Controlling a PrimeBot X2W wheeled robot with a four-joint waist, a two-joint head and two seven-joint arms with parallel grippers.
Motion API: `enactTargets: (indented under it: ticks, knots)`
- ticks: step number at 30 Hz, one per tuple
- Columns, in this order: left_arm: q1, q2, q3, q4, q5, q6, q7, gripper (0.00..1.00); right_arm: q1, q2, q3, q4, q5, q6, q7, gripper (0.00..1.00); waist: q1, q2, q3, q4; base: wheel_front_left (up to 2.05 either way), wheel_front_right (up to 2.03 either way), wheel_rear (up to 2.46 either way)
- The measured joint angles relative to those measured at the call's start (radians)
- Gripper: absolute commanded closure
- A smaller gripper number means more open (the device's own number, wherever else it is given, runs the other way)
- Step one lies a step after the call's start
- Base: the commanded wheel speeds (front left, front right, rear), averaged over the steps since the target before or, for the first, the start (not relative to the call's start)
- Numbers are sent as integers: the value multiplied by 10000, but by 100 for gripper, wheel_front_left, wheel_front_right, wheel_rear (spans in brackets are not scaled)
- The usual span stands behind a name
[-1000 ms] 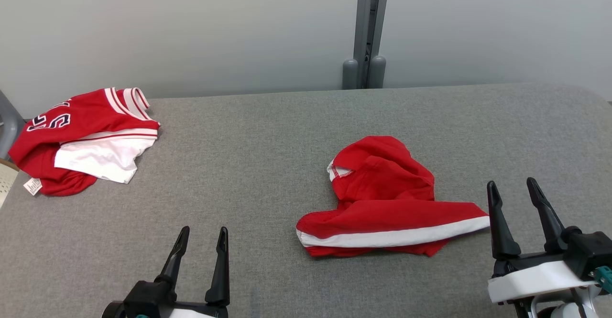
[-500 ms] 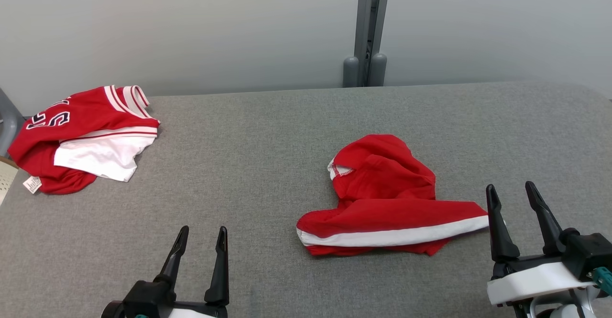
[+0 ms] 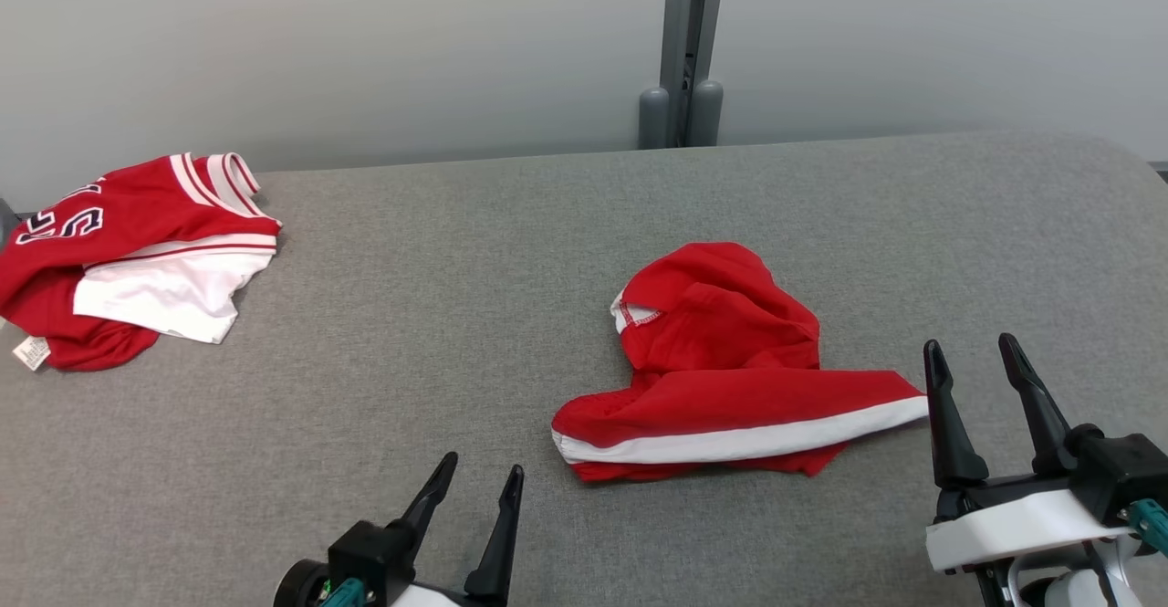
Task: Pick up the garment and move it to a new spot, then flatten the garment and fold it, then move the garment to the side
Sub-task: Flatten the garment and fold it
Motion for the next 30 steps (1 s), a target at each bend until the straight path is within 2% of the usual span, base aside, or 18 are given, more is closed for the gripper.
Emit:
enactTargets:
  ticks: [8,16,20,30]
  knots:
    - [-1366,2,-729,1684,-876,-435,734,0,-226,2,48,-40,-10,0,0,0,0,0,414,-503,0,0,0]
    - [-2344,0,-895,2832,-2418,-842,863,0,-436,0,-31,-134,-25,0,-2,0,0,0,906,-1006,0,0,0]
    - [-2605,4,-1001,3104,-3492,-1060,1091,0,-515,0,-71,-167,-25,0,0,0,0,0,1064,-1184,0,0,0]
    - [-2809,552,-2096,2667,-4773,-1139,1051,0,-561,0,-219,-224,-36,0,0,0,0,0,1196,-1206,0,0,0]
